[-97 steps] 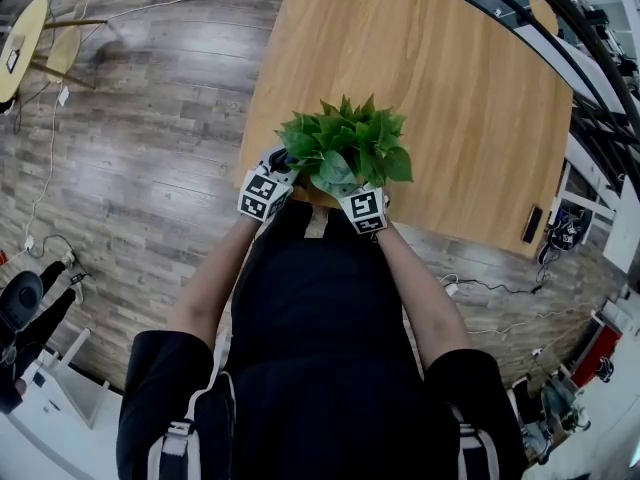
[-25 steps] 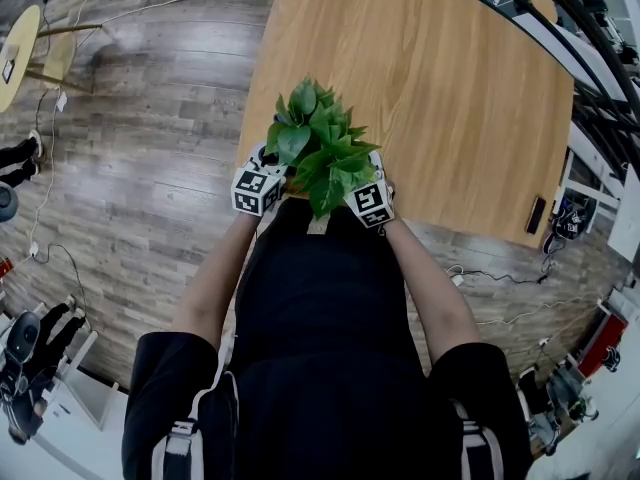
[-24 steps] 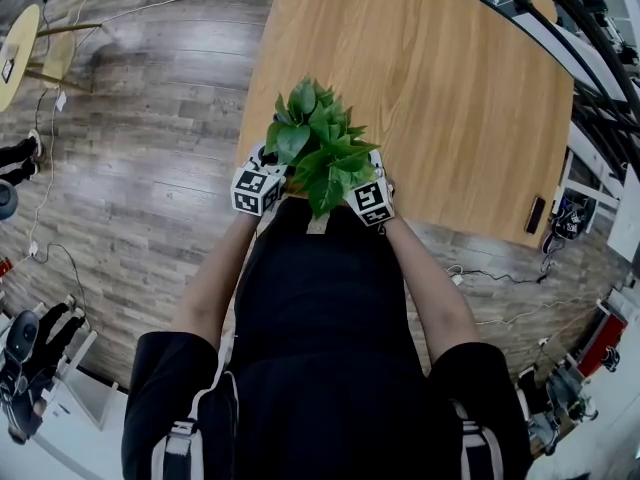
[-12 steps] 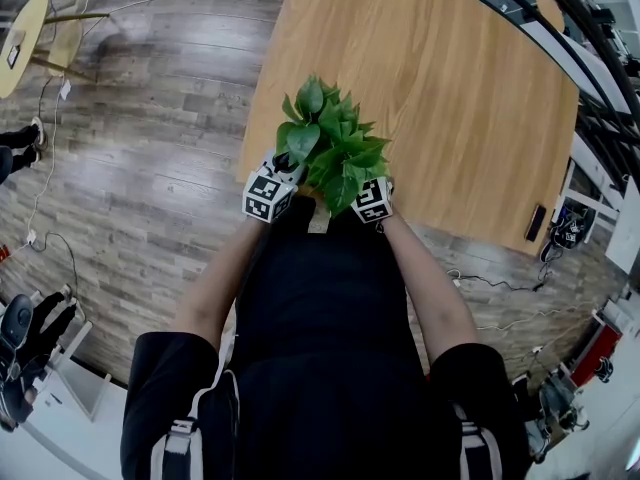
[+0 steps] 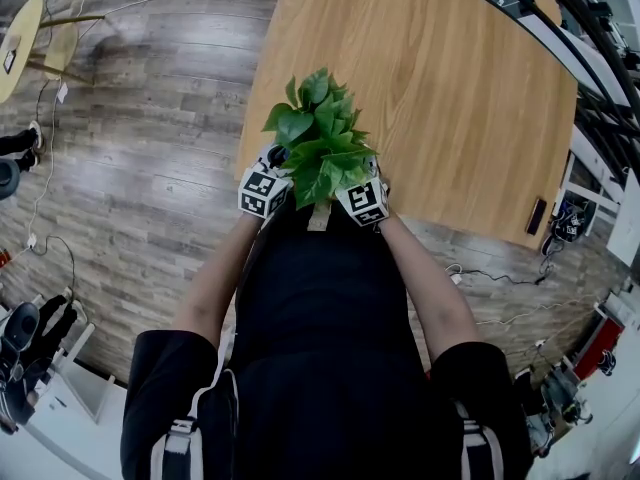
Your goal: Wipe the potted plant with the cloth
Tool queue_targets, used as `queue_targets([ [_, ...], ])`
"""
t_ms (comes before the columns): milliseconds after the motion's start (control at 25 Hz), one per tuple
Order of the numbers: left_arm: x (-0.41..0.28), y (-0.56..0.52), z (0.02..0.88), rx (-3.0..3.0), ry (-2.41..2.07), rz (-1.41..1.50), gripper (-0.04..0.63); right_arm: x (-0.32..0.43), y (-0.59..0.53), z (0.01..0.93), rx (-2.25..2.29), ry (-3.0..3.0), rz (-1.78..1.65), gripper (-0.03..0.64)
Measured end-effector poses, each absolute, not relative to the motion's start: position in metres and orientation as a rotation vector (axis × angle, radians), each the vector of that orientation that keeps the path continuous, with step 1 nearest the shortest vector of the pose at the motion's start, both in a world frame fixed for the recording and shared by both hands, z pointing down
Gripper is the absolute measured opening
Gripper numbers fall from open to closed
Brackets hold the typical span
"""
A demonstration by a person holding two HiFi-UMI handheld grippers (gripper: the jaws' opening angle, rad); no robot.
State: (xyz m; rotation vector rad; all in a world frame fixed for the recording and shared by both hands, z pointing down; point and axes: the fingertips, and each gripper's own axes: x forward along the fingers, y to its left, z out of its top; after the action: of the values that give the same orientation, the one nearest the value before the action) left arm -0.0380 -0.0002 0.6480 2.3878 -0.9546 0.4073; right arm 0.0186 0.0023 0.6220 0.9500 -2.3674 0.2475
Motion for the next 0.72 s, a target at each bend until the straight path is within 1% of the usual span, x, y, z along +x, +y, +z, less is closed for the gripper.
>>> queue_targets([
  [320, -0.033, 0.001, 0.645, 2.433, -0.915, 0.419, 0.127, -0.022, 0.031, 0.622, 0.761, -2.412, 0.159, 0.268],
  [560, -0.037, 0.005, 0.645, 2.431, -0.909, 0.396, 0.127, 0.007, 0.046, 0.619, 0.875, -2.395, 0.281, 0.268],
  [720, -0.033, 0.031, 0.640, 2.463, -0.831, 0.392, 0.127, 0.040, 0.066, 0.606, 1.011, -2.395, 0.394, 0.268],
])
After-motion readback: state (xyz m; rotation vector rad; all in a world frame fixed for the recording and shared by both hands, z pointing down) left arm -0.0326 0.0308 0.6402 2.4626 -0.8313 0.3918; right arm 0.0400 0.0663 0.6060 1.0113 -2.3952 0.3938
